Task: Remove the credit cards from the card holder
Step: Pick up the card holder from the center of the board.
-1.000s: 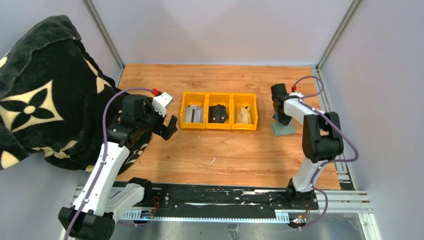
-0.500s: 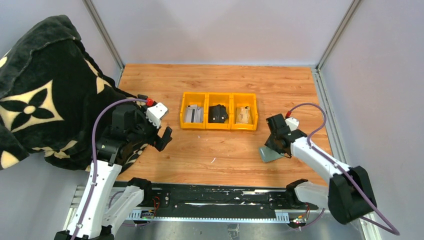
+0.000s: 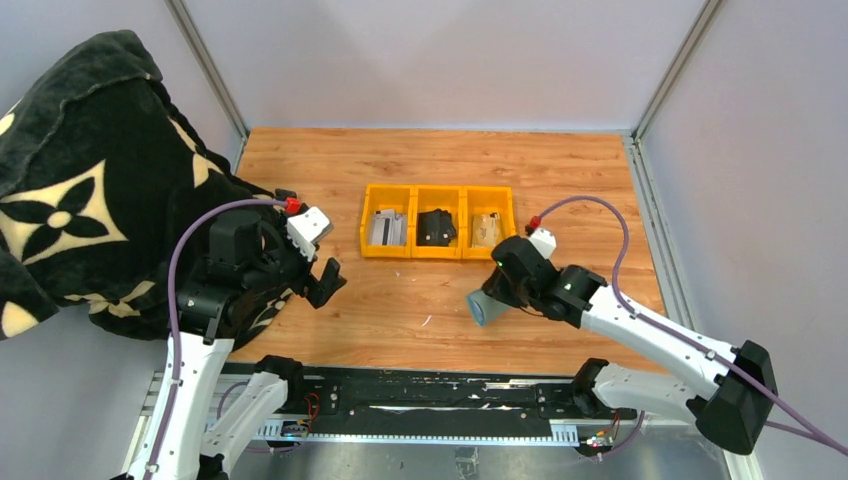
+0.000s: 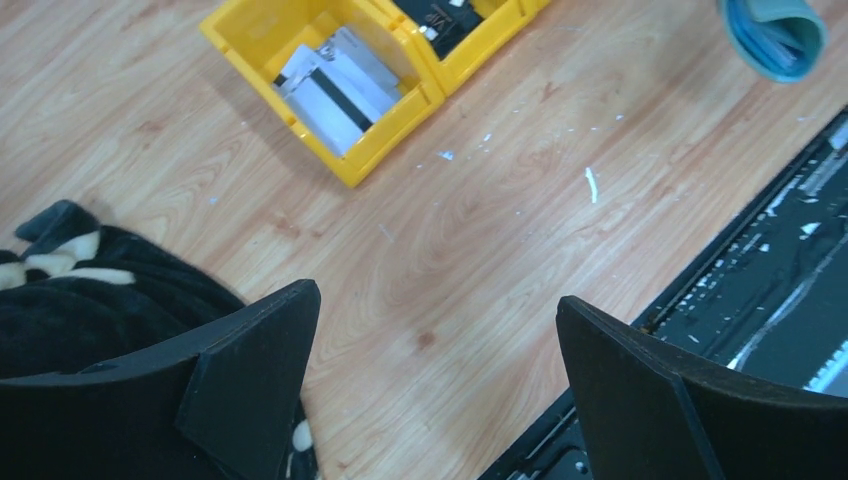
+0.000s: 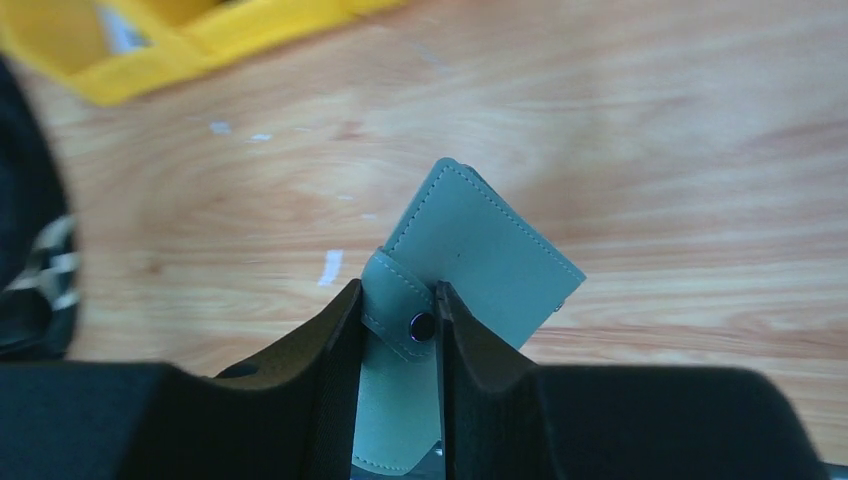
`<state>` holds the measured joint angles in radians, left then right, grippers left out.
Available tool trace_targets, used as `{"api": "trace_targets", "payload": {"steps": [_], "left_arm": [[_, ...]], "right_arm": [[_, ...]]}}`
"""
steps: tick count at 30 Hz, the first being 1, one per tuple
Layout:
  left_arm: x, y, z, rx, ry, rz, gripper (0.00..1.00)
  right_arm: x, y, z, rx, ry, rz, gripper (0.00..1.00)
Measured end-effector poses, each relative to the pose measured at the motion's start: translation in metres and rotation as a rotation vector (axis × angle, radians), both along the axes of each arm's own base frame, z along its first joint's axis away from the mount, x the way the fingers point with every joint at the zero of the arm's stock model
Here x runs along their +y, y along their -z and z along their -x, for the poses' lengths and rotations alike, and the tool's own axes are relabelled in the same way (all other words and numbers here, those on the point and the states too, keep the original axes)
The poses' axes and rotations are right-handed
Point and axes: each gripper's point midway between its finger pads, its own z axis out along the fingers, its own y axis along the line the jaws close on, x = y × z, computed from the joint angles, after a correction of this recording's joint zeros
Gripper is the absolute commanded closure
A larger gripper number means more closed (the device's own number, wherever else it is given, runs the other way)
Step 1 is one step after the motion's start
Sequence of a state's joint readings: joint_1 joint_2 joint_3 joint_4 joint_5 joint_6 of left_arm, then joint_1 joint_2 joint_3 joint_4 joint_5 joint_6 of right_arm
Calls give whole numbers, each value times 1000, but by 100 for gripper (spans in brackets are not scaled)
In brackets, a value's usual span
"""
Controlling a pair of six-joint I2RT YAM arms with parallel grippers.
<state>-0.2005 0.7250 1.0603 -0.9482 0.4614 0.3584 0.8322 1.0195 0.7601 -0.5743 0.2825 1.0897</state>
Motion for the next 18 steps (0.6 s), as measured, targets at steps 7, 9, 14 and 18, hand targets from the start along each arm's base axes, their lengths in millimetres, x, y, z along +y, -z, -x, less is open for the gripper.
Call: {"api": "trace_targets", "payload": {"steps": [7,9,14,18], "left_arm": [[-19,-6,13,57,60,106,0],[-23,-11,14,82,54,149,0],[-38,-30,16,155,7,315,0],[-46,-47,16,173,-24,434,0]], "right_arm": [[92,-109,-28,-174,-72,-157,100],[119,-132,-32,-211,-96,-198,100],[184,-172,-39,-278,-146,-288,100],[219,-188,-43,-306,-170,-331,100]]}}
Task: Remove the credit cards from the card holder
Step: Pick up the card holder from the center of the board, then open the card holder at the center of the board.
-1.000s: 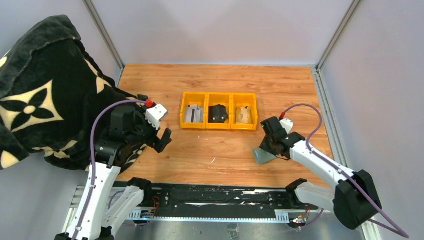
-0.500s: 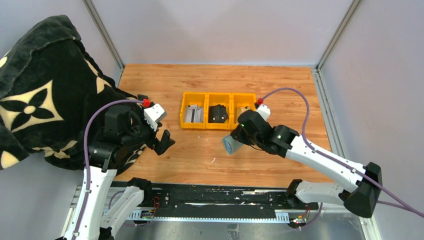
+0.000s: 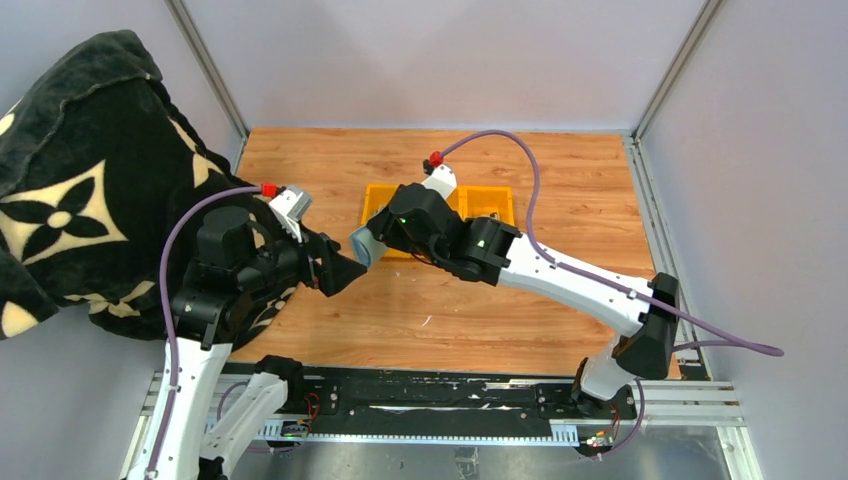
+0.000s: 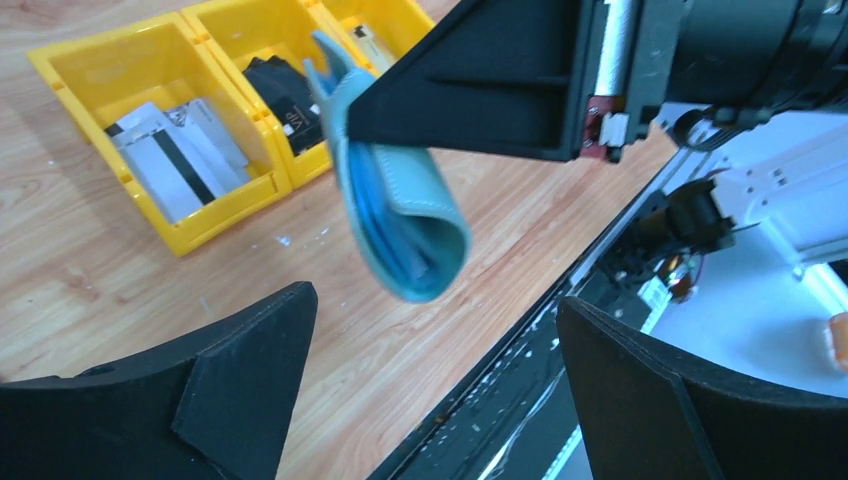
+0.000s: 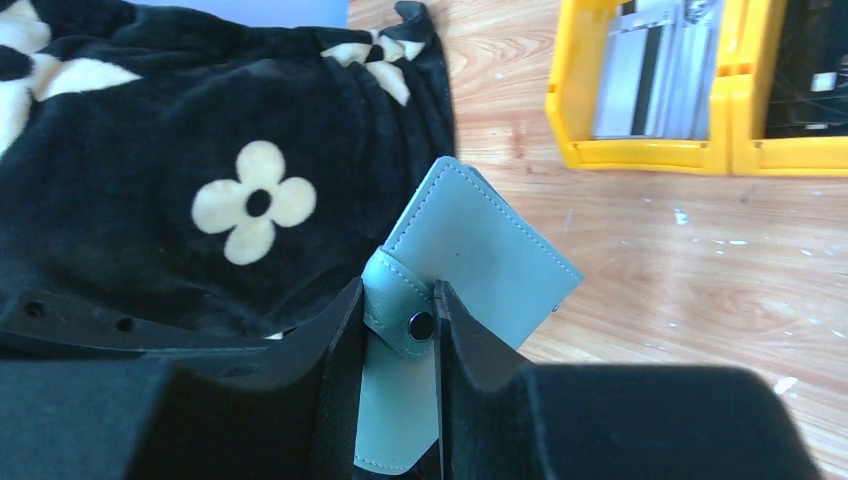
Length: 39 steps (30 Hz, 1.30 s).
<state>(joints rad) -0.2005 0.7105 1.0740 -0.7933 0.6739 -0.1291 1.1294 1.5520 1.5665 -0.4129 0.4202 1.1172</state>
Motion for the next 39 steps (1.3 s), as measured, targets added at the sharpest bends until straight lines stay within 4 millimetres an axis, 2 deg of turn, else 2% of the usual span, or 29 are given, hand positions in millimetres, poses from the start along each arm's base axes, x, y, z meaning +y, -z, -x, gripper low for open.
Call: {"api": "trace_targets", "payload": {"steps": [5,10,12,16,18,21,24,26,30,34,39], "left_arm": [[-3,-4,-1,28,-57,99,0],[2,8,-13,77,-149,121,2],[4,11,-17,88,-176,125,13],[6,15,-23,104,-218,138,47],[7,14,-25,104,-230,143,59],[7,12,-27,88,-235,143,70],[8,11,-28,85,-243,147,84],[9,12,-29,82,-249,138,91],[12,17,-28,69,-243,100,94],[11,18,-23,29,-188,60,91],[0,4,-8,-33,-57,53,89]], "right_arm": [[21,-10,0,-15,-18,-37,100],[34,-20,-1,-26,-23,-76,100],[36,-21,0,-24,-25,-83,100],[42,-24,2,-24,-35,-105,100],[44,-24,4,-24,-38,-111,100],[46,-25,4,-24,-37,-118,99],[47,-26,3,-30,-37,-128,86],[48,-25,3,-33,-39,-129,68],[41,-23,9,-60,-73,-124,43],[18,-22,31,-83,-204,-137,32],[-14,-45,59,-191,-378,-147,30]]}}
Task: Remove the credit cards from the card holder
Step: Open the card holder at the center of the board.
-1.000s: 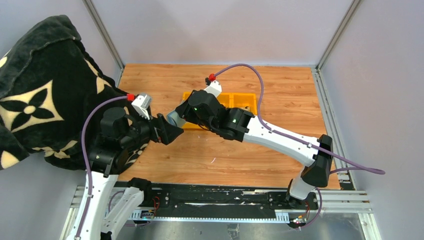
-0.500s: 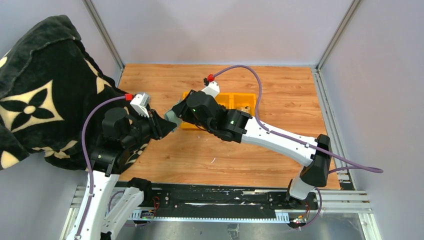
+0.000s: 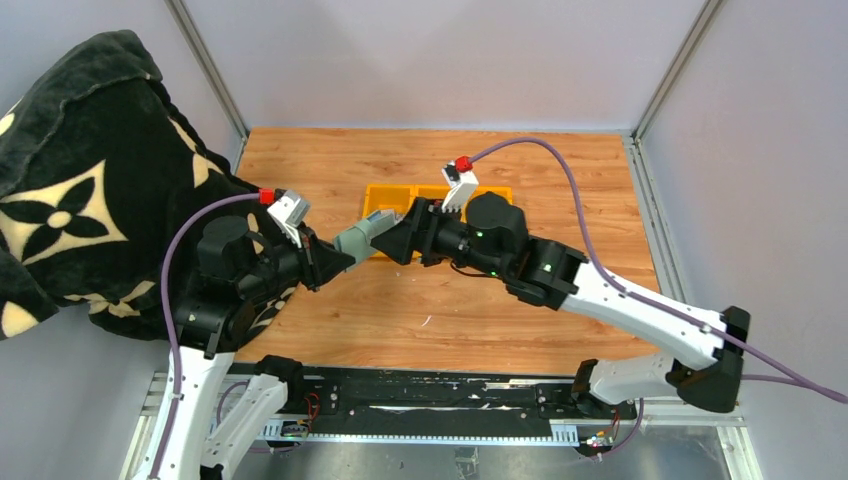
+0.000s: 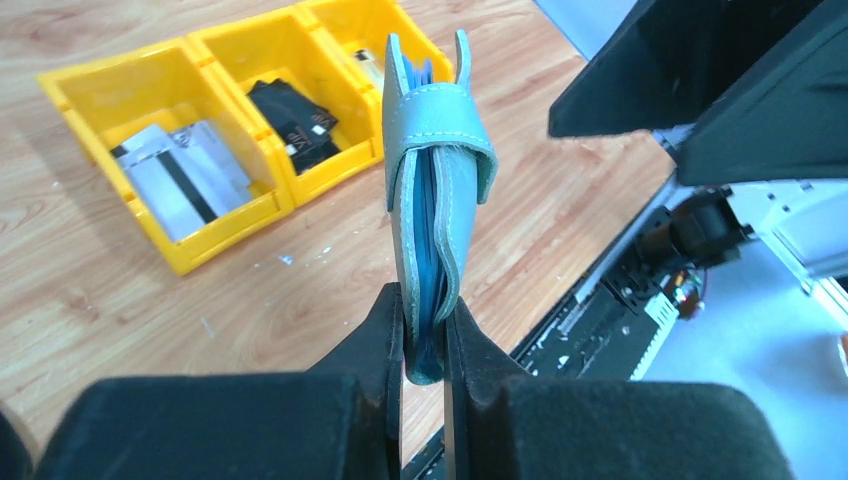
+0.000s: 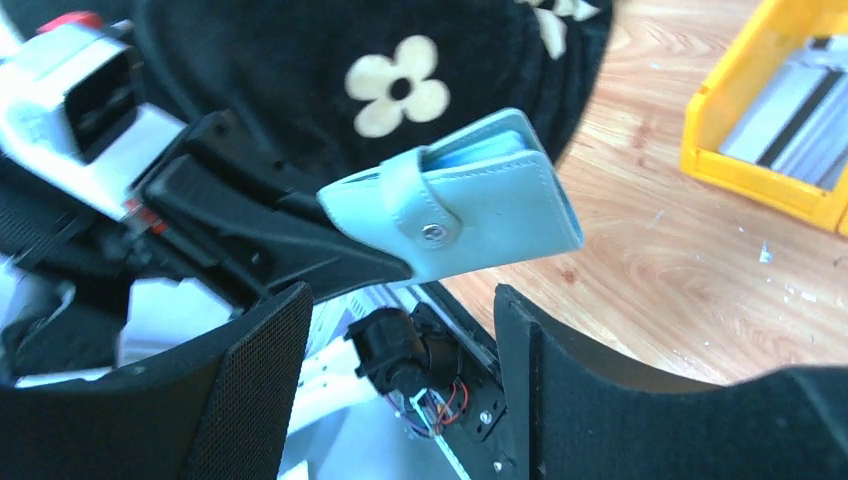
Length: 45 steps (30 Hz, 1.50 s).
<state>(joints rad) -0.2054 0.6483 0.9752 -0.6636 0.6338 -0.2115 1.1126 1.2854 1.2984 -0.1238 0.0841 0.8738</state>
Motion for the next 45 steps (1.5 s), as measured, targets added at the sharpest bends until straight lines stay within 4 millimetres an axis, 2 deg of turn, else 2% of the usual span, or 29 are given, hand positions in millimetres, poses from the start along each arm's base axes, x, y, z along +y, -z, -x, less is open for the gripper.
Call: {"api": "trace_targets", "payload": {"steps": [3,7,10,13,15,21,26,32,38,45], "left_arm": [[-6,-6,10,-20,61,12,90],[-11,-8,19,-14,115,29,91],[-14,-9,23,-3,140,39,91],[-15,-17,27,-15,156,49,91],[-16,-22,30,-30,165,55,91],[-17,-33,36,-52,183,71,92],[-18,-33,37,-47,185,75,93],[-17,-33,36,-43,179,76,93],[-14,-32,35,-48,149,68,94],[-12,-33,35,-54,142,68,95]], "right_arm": [[-11,-23,18,-91,-91,-25,32],[-12,-38,33,-169,-192,-35,34],[-1,-36,40,-183,-266,-22,35],[7,-24,44,-166,-312,3,35],[8,-16,45,-149,-325,27,35],[2,-9,42,-147,-299,65,35],[1,-9,38,-149,-278,78,36],[15,-23,31,-160,-276,61,42],[23,-19,28,-141,-272,66,54],[24,-16,23,-110,-243,62,83]]}}
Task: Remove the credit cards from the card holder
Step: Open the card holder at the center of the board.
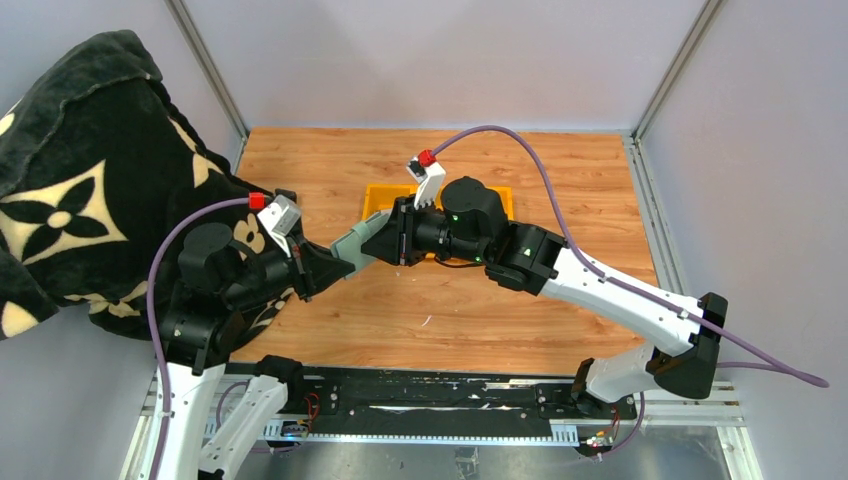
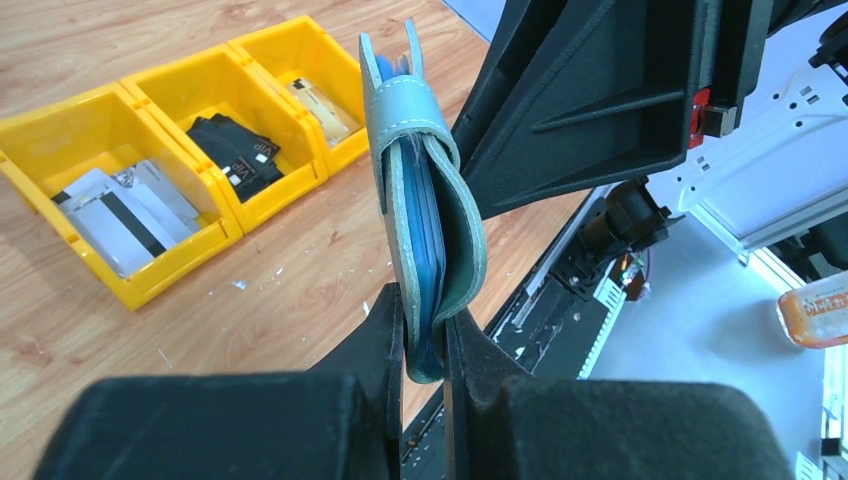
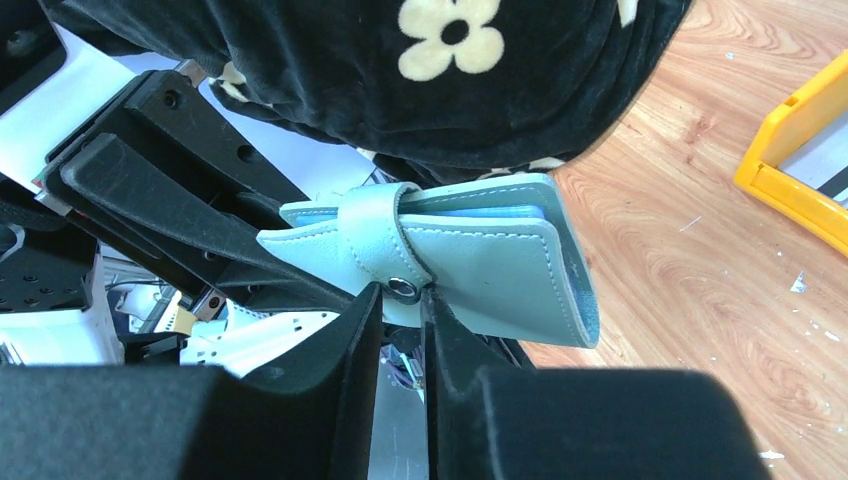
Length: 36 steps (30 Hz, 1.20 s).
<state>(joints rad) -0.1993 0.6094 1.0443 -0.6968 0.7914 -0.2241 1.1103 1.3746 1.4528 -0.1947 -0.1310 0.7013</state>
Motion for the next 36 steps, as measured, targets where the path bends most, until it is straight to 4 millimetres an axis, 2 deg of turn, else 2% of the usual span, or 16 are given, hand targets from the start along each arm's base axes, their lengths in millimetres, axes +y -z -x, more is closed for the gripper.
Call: {"api": "trace_targets", "payload": {"steps": [4,7,14,23,24,28,30,31,32,34,36], "left_arm": [[1,-1,1,-17,-3,-4,99],[4,-2,0,-51,-13,-23,100],[12,-4,-3,-187,-34,-95,100],[18,-3,-5,-269,-38,-156,100],[20,-3,-6,-288,-45,-168,100],[26,22,-5,-268,-50,-235,100],[29,28,-6,-266,-53,-260,100],[30,31,-6,-262,-57,-270,100],[32,33,-7,-258,-62,-279,100],[33,36,-7,-255,-64,-295,100],[34,37,-7,-256,-63,-301,100]], "right_arm": [[0,0,0,23,6,-7,95],[1,-1,2,45,3,-18,100],[6,-10,9,111,-22,-76,100],[9,-11,9,173,-32,-129,100],[10,-14,10,182,-40,-142,100],[10,-50,20,168,-98,-262,100],[8,-65,25,165,-119,-312,100],[7,-68,26,162,-123,-323,98],[5,-74,28,155,-134,-338,89],[2,-81,32,144,-149,-354,58],[-4,-82,35,98,-162,-340,48]]}}
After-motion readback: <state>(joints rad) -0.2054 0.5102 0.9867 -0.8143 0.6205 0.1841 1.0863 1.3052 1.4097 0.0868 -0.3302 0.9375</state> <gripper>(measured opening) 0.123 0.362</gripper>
